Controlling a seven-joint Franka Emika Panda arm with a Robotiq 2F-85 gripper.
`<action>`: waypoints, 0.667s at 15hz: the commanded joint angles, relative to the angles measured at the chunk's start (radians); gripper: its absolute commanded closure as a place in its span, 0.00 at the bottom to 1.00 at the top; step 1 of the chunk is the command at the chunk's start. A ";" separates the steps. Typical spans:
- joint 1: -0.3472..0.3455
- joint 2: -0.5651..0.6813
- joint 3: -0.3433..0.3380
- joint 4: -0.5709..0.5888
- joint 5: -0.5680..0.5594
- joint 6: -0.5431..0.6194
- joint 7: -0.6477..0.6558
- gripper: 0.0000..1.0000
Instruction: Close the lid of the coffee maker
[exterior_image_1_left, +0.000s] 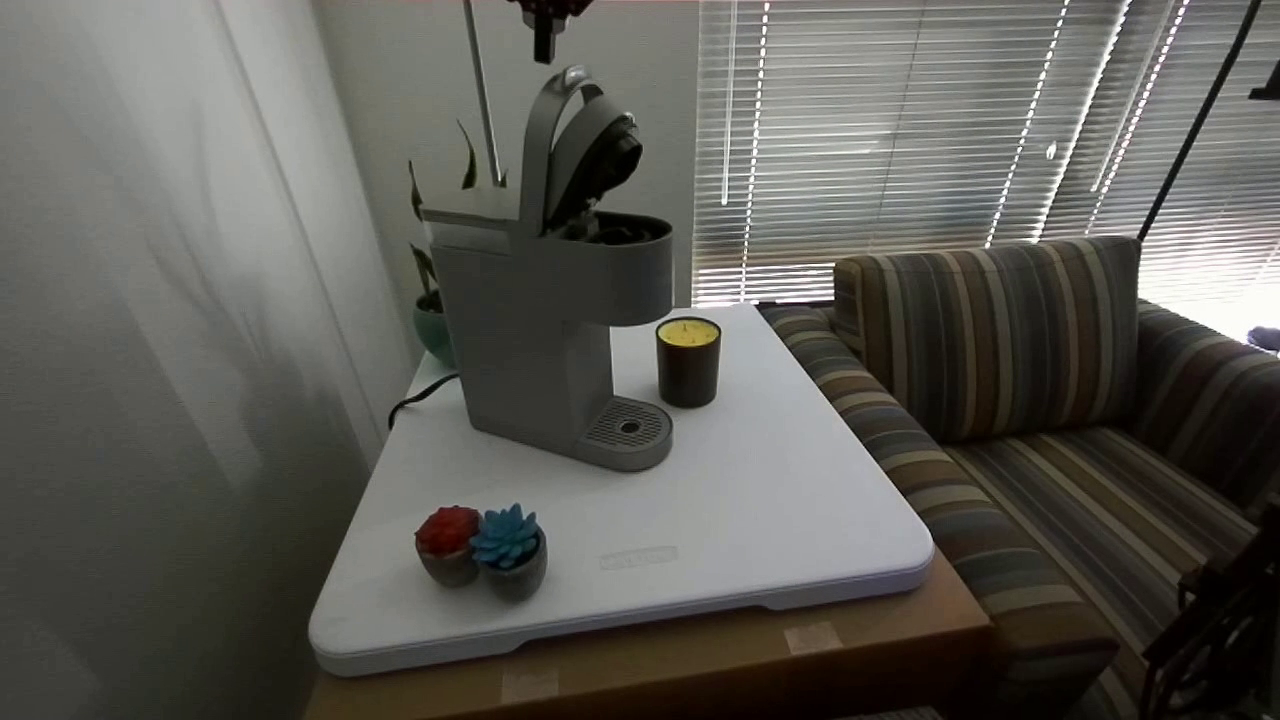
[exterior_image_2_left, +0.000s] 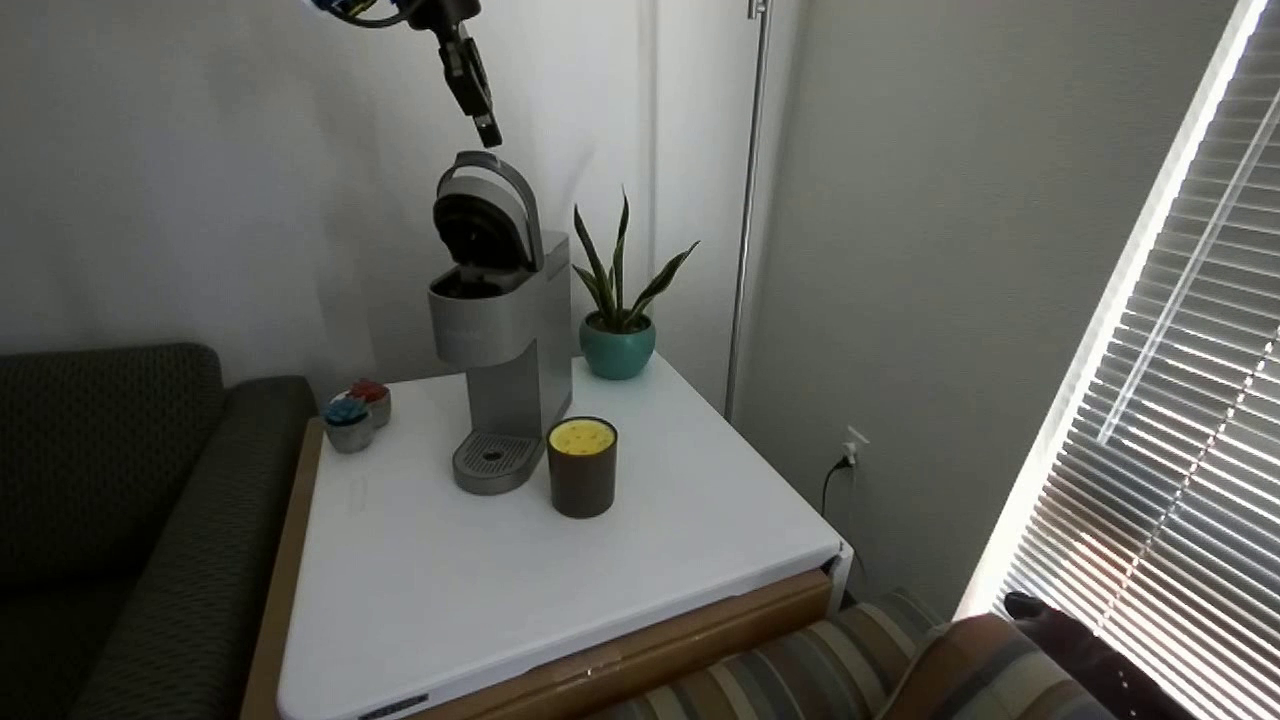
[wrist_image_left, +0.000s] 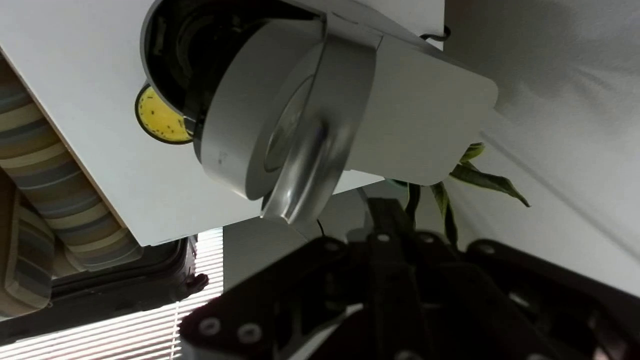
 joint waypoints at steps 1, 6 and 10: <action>-0.005 -0.046 -0.001 -0.071 0.009 -0.012 0.013 1.00; -0.003 -0.058 -0.004 -0.128 0.020 -0.014 0.020 1.00; -0.005 -0.070 0.002 -0.139 0.029 -0.055 0.016 1.00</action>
